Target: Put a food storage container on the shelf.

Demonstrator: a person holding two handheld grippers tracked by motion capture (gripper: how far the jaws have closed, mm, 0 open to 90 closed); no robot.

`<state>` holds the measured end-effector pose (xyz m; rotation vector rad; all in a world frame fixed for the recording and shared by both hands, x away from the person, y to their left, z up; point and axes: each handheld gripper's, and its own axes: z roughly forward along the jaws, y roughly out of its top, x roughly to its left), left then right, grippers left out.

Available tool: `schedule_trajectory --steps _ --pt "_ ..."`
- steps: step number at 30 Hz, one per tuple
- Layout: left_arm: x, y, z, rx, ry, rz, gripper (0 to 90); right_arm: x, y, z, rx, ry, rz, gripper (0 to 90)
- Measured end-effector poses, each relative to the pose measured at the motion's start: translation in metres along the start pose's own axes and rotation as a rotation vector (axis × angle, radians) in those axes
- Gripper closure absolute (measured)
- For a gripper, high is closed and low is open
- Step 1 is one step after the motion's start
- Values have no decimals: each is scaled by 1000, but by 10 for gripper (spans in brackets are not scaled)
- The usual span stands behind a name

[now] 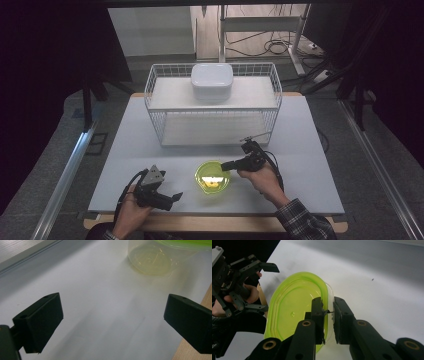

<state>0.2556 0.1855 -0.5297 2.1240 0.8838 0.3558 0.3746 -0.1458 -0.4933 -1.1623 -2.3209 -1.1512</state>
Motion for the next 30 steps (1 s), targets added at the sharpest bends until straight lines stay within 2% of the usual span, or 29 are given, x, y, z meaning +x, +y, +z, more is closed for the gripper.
schedule_trajectory --steps 5,9,19,22,27,29,30 --pt "0 0 0 1 0 5 21 2 1 -1 1 25 2 810" --pt "0 0 0 0 2 6 21 3 2 -4 -23 57 14 818" --pt "0 0 0 1 1 7 21 2 5 -15 -65 61 13 824" --pt "-1 0 1 3 2 9 21 2 6 -15 -65 30 -6 825" --pt "-1 0 2 9 0 12 21 -9 8 -12 -55 45 18 806" --pt "-1 0 2 13 2 15 21 -15 8 -9 -47 1 26 788" --pt "-1 0 2 14 2 17 21 -19 7 -7 -48 -6 36 782"
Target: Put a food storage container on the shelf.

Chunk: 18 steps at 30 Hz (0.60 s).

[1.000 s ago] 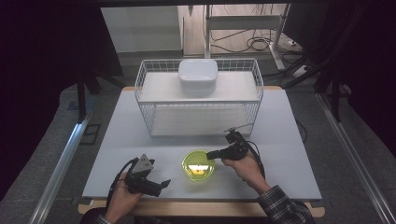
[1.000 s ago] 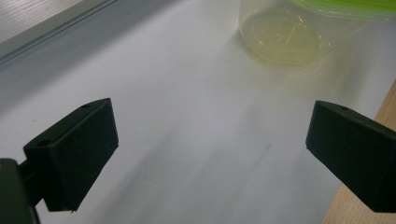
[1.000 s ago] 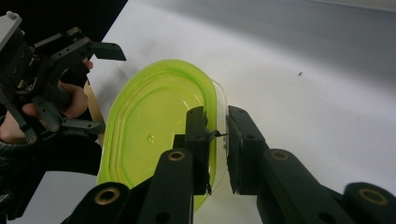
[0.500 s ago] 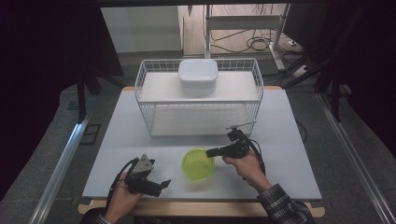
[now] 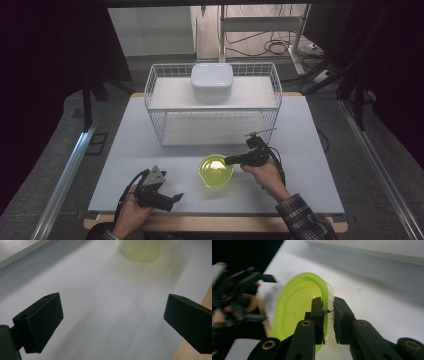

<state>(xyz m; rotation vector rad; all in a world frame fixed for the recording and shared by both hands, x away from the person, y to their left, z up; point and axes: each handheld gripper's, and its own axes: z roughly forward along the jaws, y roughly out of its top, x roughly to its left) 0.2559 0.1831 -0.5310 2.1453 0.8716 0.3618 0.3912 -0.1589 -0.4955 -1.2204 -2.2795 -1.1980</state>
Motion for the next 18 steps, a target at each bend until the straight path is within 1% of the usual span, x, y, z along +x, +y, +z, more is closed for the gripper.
schedule_trajectory --steps 2,4,6,9,11,12,13,14,15,16,18 --pt "0 0 0 1 -1 1 21 -6 0 1 -4 24 27 766" --pt "0 0 0 3 0 1 21 -5 1 1 -1 7 15 722" --pt "0 0 1 5 0 3 22 -4 2 1 -4 10 8 679" --pt "-1 0 1 9 1 8 22 -5 6 4 -9 5 8 656" --pt "-1 0 1 10 1 8 22 -7 8 7 -1 11 19 672" --pt "-1 0 1 10 1 8 22 -8 8 8 1 17 27 702" --pt "-1 0 1 10 0 8 21 -10 8 8 6 32 45 749" --pt "-1 0 1 10 0 8 21 -12 8 8 8 62 63 772" --pt "-1 0 1 10 -1 8 21 -13 8 8 13 77 79 800" --pt "-1 0 1 10 0 9 21 -13 7 7 17 92 88 805" --pt "-1 0 2 10 0 11 22 -11 7 7 18 100 90 812"
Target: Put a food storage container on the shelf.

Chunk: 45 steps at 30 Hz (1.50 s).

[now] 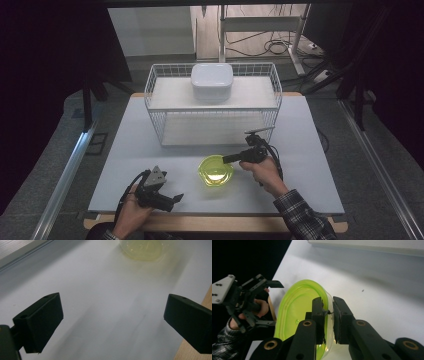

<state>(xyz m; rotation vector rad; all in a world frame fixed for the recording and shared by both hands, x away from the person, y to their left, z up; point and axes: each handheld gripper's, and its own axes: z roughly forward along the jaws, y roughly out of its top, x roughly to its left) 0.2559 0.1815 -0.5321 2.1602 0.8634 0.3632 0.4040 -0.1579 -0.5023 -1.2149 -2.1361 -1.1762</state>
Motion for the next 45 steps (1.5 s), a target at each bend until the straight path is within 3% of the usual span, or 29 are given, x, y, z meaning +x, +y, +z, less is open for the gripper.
schedule_trajectory --steps 5,13,33,45 --pt "0 0 0 0 1 1 21 4 0 -3 -12 -1 -8 817" --pt "1 0 -2 -11 11 -4 21 11 3 -15 -67 49 -6 817" --pt "2 1 -4 -23 19 -8 21 65 39 -60 -193 85 -88 817" --pt "2 1 -4 -25 22 -6 21 86 63 -81 -253 87 -118 817"
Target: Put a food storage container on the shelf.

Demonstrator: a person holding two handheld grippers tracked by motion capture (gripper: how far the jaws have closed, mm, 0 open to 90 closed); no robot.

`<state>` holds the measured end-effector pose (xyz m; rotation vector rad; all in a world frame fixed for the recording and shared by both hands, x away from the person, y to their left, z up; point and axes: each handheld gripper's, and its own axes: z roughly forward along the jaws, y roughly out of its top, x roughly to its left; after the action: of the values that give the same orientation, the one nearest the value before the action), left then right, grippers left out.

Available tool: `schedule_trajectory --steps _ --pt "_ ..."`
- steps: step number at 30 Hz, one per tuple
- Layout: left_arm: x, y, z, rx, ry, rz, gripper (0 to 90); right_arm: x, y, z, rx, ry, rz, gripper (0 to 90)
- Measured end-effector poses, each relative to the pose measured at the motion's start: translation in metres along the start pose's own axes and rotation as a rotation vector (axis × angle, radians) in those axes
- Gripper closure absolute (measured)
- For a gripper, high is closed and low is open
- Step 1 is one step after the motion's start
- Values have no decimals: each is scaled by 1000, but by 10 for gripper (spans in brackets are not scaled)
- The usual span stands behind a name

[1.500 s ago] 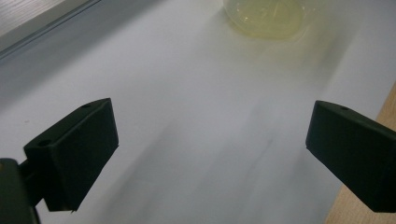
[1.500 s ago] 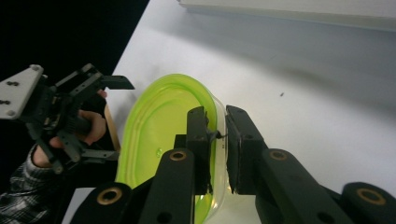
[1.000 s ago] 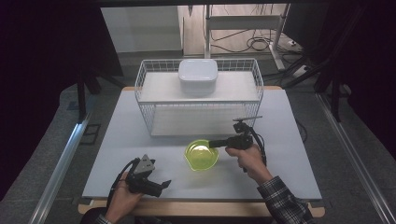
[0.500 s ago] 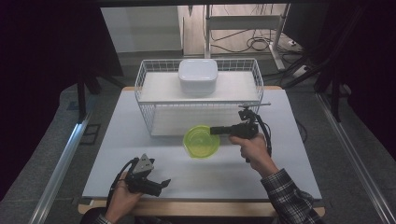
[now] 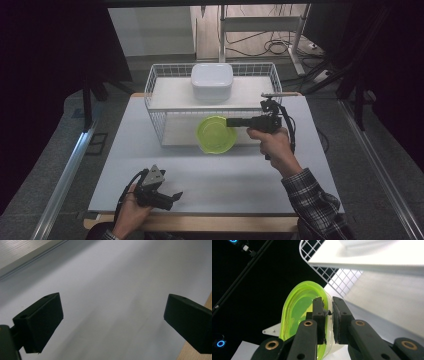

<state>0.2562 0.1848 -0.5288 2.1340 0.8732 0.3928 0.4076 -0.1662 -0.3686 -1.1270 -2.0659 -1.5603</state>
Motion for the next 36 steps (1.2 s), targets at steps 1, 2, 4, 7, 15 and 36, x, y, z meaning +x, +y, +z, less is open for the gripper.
schedule_trajectory --steps 1,2,4,7,15,36 --pt "0 0 0 0 0 0 21 2 3 -1 -4 3 -3 817" --pt "0 0 0 -1 0 0 21 3 5 -2 -6 2 -2 817" --pt "0 0 0 -1 0 0 21 7 10 -3 -14 2 -12 817" --pt "0 0 0 -1 -1 0 21 13 19 -6 -32 -1 -25 817" --pt "0 0 0 -3 -3 -3 21 27 41 -12 -75 -12 -52 817" --pt "3 0 -3 -31 -15 -37 20 44 98 -20 -176 -75 -68 817"
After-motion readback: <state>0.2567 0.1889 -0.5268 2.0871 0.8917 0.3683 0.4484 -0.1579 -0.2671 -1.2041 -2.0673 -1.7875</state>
